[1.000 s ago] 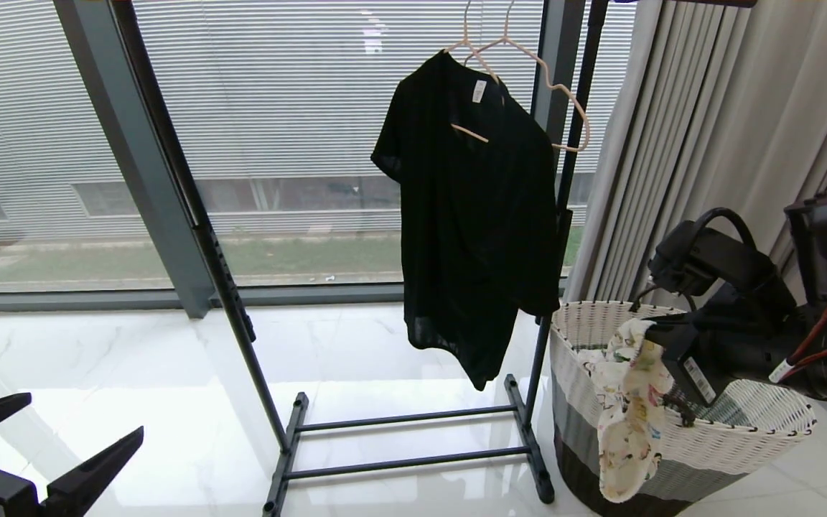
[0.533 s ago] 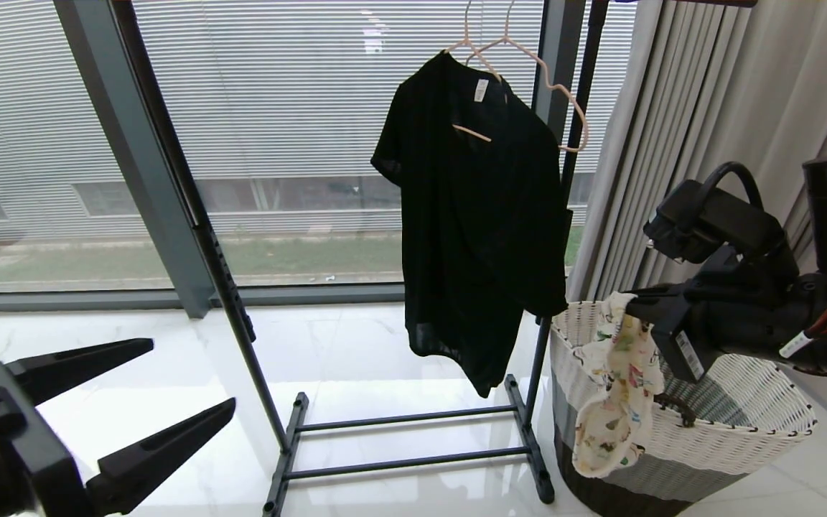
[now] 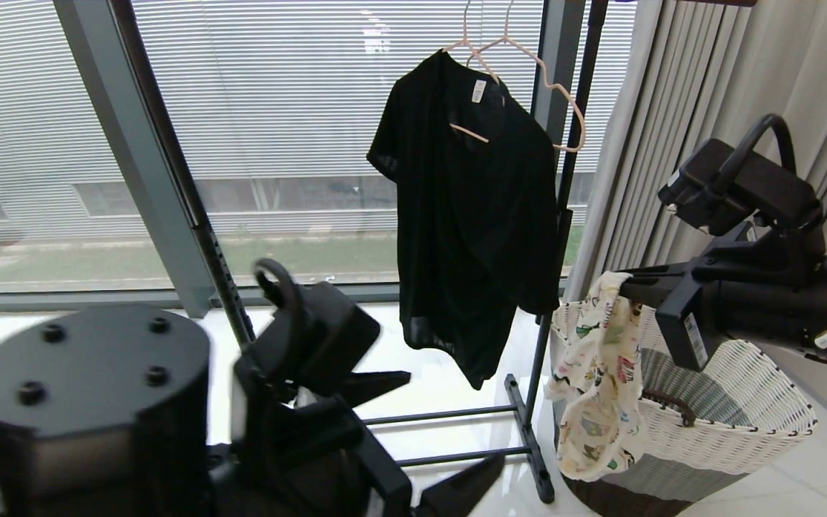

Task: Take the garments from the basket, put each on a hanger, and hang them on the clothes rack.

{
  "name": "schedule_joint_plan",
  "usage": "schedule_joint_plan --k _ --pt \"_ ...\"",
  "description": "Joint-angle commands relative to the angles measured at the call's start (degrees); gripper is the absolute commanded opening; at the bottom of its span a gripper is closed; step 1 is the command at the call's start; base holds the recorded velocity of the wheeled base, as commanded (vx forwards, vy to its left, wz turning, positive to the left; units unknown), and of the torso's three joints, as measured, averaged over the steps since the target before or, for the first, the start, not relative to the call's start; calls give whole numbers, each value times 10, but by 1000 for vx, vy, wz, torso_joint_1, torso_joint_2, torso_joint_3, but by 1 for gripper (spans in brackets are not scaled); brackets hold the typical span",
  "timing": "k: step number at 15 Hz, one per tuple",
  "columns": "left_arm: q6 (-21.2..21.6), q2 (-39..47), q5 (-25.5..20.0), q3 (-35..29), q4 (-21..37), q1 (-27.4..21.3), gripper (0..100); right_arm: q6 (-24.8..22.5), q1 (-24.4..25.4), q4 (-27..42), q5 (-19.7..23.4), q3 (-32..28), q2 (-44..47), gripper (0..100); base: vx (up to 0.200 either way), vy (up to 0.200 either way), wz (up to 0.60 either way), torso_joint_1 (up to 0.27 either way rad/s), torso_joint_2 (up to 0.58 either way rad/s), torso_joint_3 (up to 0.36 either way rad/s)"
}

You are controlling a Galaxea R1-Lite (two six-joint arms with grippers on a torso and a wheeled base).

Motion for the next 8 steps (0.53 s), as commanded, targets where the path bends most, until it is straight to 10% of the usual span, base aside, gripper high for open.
schedule_joint_plan --k 1,8 --pt "-60 188 15 -82 -58 -48 100 12 0 0 3 0 -11 0 0 0 0 0 0 0" --pt "-66 366 31 -232 -66 -68 100 56 0 -3 3 3 -13 0 0 0 0 0 0 0"
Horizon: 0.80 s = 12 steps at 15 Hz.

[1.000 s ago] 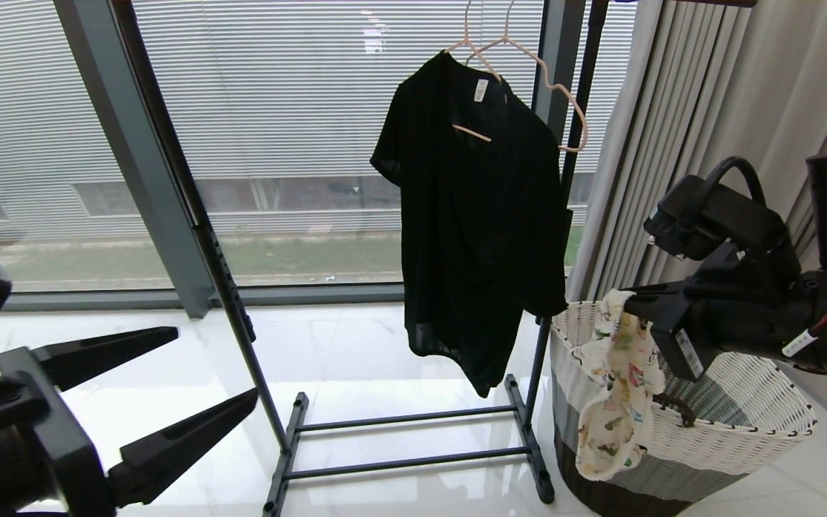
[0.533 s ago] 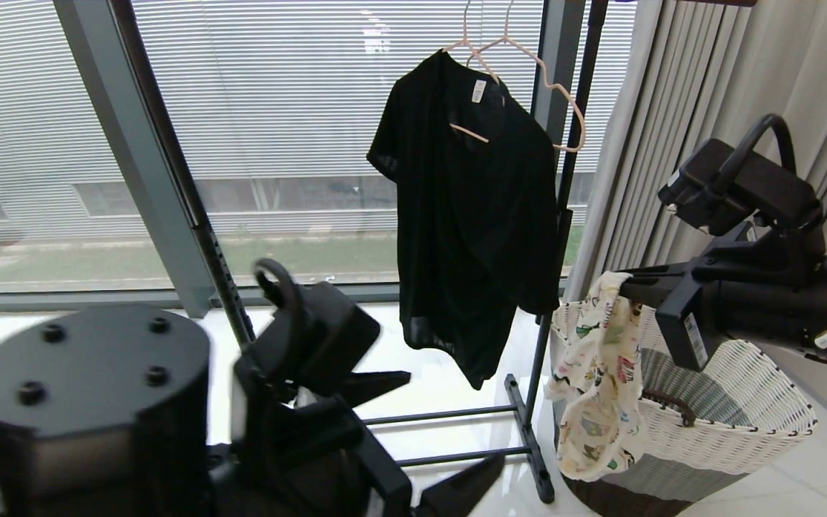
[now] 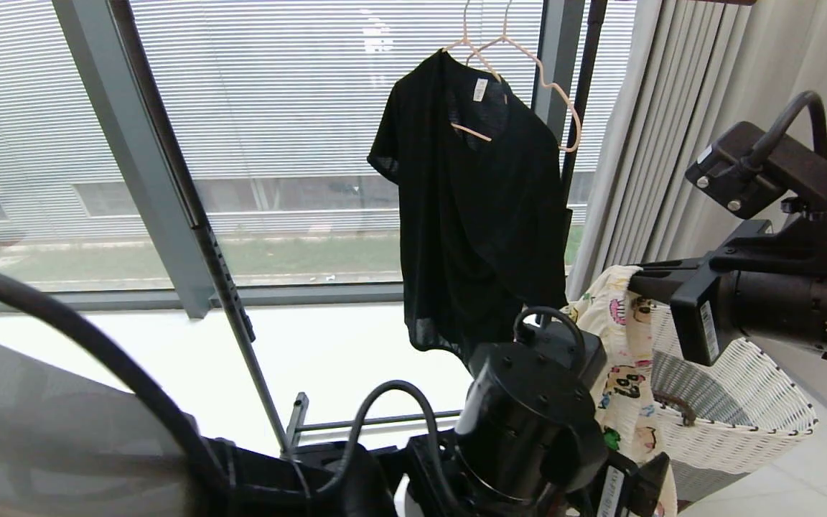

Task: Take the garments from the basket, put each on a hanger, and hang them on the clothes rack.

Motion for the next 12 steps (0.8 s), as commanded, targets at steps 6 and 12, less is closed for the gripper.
schedule_joint_plan --k 6,12 --pt "-3 57 54 -8 -1 -9 100 -2 18 0 7 -2 -5 0 0 0 0 0 0 0" --pt "-66 71 123 -16 0 7 100 -3 44 0 6 2 -13 0 0 0 0 0 0 0"
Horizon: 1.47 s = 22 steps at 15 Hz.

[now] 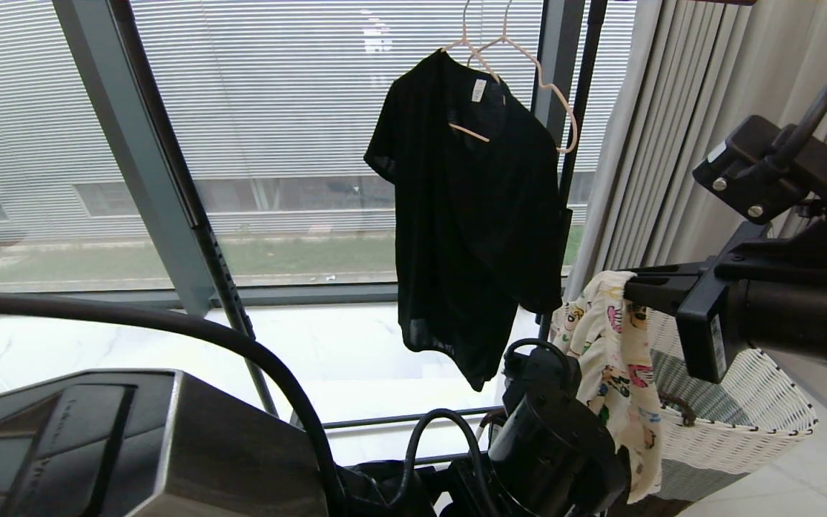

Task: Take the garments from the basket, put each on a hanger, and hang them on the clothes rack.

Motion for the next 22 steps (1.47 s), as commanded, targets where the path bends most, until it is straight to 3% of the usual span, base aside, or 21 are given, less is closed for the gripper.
schedule_joint_plan --k 1,3,6,10,19,20,22 --pt "-2 11 13 -7 1 8 100 0 9 0 0 1 0 0 0 0 0 0 0 0" --pt "1 20 35 -4 6 17 100 1 11 0 -2 1 2 0 0 0 0 0 0 0" --pt "12 7 116 35 74 31 100 2 -13 -1 -3 3 7 0 0 0 0 0 0 0" --pt "47 -47 121 126 74 41 100 2 -43 -1 -3 5 6 0 0 0 0 0 0 0" --pt "82 -145 123 224 74 52 100 -2 -47 -1 -4 53 -7 0 0 0 0 0 0 0" --pt "82 -151 123 228 74 52 0 -3 -47 0 -4 58 -10 0 0 0 0 0 0 0" --pt "82 -158 141 228 74 52 0 -6 -47 0 -4 69 -17 0 0 0 0 0 0 0"
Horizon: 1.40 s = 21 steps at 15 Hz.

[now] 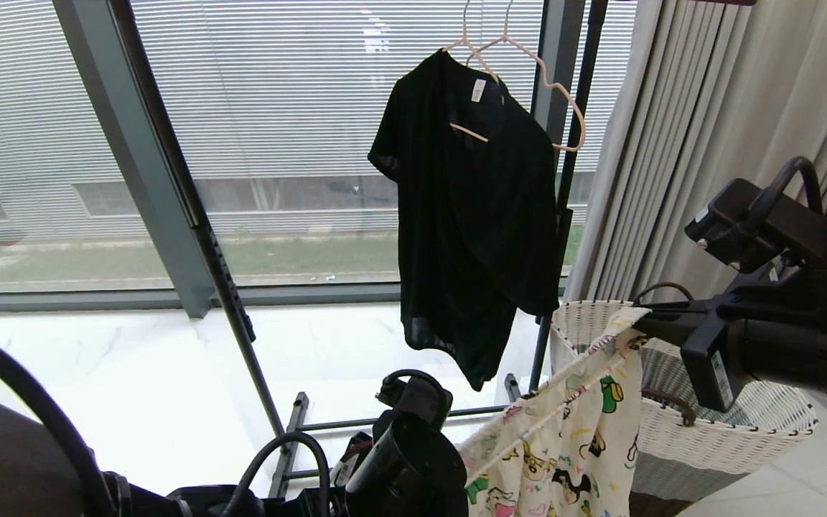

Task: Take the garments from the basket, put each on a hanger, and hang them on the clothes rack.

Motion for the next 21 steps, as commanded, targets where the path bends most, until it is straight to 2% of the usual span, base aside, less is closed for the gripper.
schedule_joint_plan --k 1,4,6,7,8,9,10,11,13,15,18,21 --pt "-1 -15 19 2 0 0 0 -1 1 0 0 10 -10 0 0 0 0 0 0 0" --pt "5 -41 36 3 1 5 0 -1 0 0 0 29 -22 0 0 0 0 0 0 0" --pt "42 -72 36 14 0 13 0 -1 1 0 0 42 -29 0 0 0 0 0 0 0" --pt "94 -112 30 22 1 34 0 -2 3 0 1 48 -35 0 0 0 0 0 0 0" --pt "115 -131 21 19 1 47 0 -4 6 1 1 49 -38 0 0 0 0 0 0 0" --pt "157 -171 -4 4 7 81 0 -17 23 1 3 49 -48 0 0 0 0 0 0 0" --pt "191 -205 -17 -14 46 114 0 -23 33 1 4 48 -54 0 0 0 0 0 0 0" --pt "204 -237 -33 -37 98 131 0 -23 42 0 4 45 -55 0 0 0 0 0 0 0" --pt "204 -292 -96 -107 243 140 0 -23 46 0 6 25 -51 0 0 0 0 0 0 0" --pt "204 -320 -145 -169 337 141 0 -30 46 6 17 -14 -40 0 0 0 0 0 0 0" --pt "205 -327 -161 -221 365 141 0 -48 46 35 20 -70 -28 0 0 0 0 0 0 0" --pt "217 -334 -160 -221 365 141 0 -52 46 45 23 -92 -28 0 0 0 0 0 0 0"
